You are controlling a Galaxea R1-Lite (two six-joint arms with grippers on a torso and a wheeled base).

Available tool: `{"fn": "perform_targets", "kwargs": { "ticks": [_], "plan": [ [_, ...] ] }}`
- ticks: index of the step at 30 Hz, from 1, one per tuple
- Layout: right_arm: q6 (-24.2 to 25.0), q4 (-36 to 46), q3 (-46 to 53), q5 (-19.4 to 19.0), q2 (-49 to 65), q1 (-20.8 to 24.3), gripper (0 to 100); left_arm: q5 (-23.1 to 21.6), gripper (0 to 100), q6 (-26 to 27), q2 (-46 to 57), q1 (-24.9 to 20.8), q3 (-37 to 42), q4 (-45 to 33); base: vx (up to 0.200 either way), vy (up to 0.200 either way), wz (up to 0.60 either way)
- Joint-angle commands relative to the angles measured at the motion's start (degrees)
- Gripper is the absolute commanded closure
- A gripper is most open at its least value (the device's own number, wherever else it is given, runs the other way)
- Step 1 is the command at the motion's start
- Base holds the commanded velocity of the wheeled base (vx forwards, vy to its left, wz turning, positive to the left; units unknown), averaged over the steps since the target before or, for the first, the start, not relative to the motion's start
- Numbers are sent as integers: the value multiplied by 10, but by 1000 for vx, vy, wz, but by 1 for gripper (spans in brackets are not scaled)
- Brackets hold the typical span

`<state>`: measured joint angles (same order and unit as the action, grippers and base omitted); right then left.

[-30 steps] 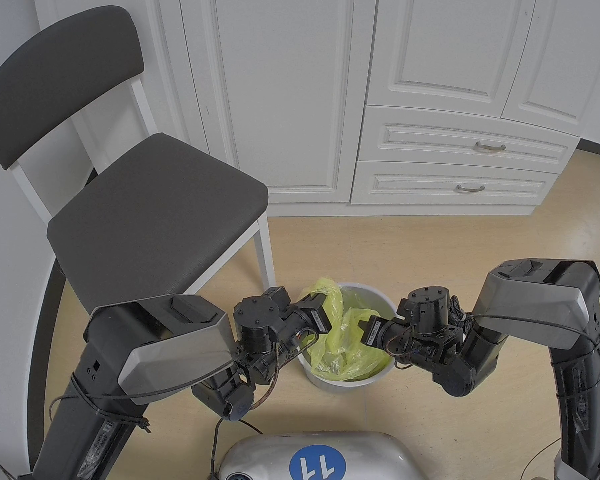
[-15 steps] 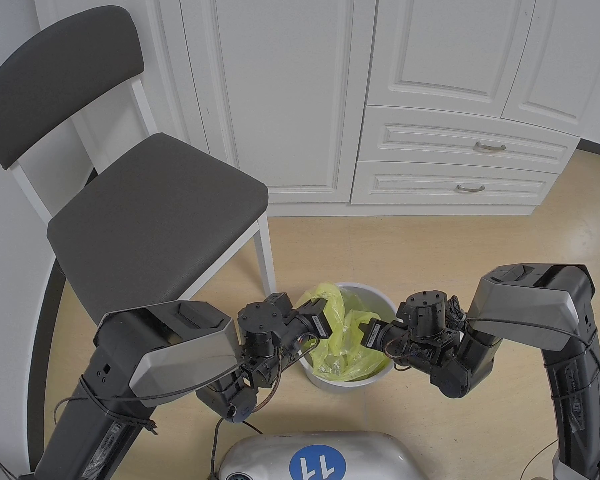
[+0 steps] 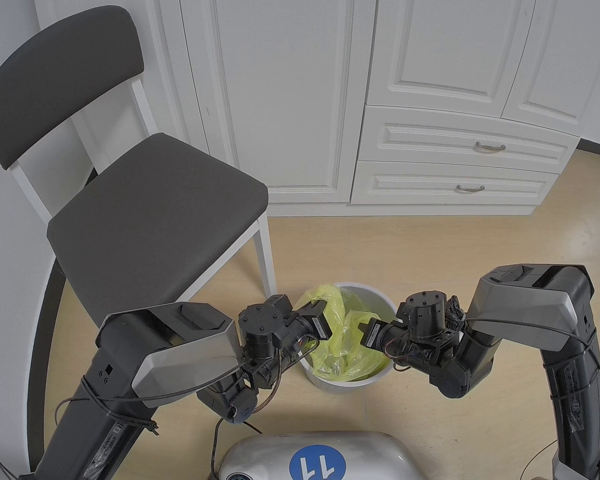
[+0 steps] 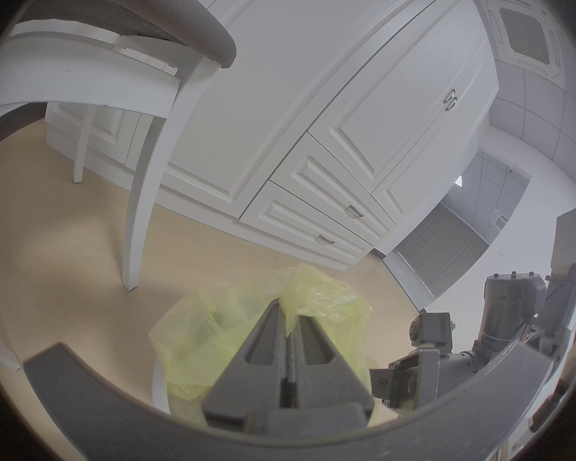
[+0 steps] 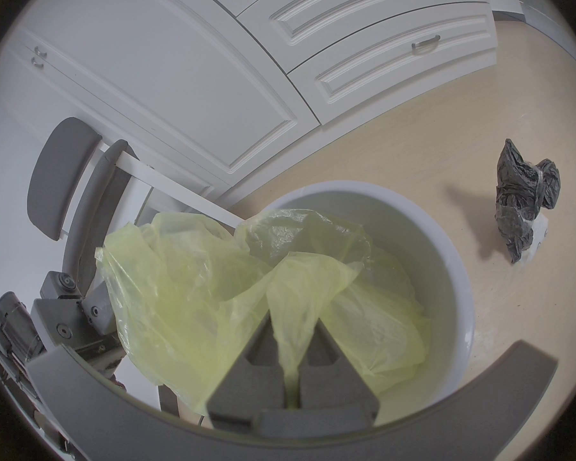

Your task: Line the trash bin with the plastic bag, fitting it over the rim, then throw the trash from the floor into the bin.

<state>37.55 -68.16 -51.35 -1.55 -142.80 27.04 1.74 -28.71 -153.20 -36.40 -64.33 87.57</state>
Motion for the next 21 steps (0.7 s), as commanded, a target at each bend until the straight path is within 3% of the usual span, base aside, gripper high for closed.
{"fn": "perform_targets", "kwargs": {
  "ticks": [1,21],
  "plan": [
    [0,0,0,0,0,0,100,0,100,0,0,0,-1,1,0,0,0],
    [-2,0,27,1,47,-1,100,4,100,2,26,-3,8,-3,0,0,0]
  ]
}}
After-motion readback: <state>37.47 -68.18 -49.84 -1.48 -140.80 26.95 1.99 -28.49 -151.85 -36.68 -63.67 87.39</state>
